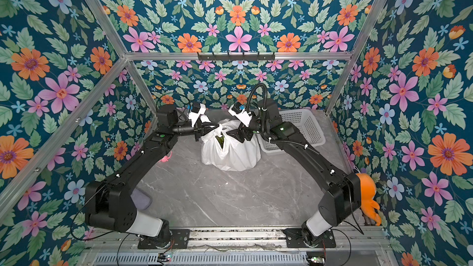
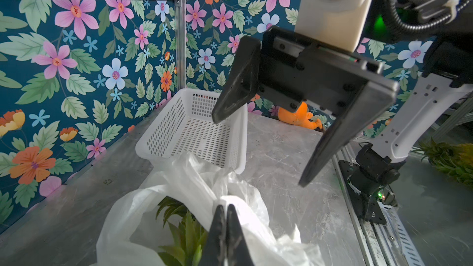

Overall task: Place the pineapple into a plastic bag & tie a knot
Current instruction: Cross the plastic bag at the center of the board.

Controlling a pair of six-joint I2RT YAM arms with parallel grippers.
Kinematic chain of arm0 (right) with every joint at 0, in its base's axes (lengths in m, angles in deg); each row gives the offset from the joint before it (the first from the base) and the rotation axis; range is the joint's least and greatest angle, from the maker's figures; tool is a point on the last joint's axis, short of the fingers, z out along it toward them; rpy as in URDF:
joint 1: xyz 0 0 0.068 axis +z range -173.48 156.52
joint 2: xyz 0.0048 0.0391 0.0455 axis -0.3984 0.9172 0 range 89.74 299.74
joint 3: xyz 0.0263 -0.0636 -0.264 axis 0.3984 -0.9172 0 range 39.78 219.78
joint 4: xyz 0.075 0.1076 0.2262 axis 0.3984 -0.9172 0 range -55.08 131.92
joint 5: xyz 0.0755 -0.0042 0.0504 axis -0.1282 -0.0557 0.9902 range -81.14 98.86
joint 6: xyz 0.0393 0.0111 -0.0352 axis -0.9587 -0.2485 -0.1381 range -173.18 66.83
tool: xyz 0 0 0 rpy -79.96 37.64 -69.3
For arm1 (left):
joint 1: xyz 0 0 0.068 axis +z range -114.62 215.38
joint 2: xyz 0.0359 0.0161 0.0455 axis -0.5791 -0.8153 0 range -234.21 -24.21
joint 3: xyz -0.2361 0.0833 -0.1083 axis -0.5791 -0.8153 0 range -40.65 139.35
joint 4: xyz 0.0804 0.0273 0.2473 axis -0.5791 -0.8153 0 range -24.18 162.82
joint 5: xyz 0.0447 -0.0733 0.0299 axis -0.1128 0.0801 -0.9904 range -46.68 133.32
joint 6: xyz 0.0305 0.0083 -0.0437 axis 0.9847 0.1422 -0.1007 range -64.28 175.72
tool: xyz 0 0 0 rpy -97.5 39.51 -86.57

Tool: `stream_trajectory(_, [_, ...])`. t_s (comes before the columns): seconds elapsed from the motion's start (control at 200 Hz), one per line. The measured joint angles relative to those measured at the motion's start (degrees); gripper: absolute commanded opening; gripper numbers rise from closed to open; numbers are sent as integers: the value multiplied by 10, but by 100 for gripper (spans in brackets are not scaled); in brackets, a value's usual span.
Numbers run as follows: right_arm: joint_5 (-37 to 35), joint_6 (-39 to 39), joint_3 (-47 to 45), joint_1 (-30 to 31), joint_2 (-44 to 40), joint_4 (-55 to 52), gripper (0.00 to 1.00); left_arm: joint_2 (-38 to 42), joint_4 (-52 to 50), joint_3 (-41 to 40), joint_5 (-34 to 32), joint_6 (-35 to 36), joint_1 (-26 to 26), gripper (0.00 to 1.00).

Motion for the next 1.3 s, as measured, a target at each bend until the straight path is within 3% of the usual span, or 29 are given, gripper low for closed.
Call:
stream_trajectory(0.21, [86, -5, 90, 0, 81, -38, 80, 0, -2, -2, 6, 16, 0, 0])
stream_trajectory(0.755, [133, 74, 247, 2, 215, -184, 67, -6, -1, -5, 29, 19, 0, 0])
stream_trajectory(1.3, [118, 149, 353, 23, 273, -320, 20, -6, -1, -8, 31, 23, 0, 0])
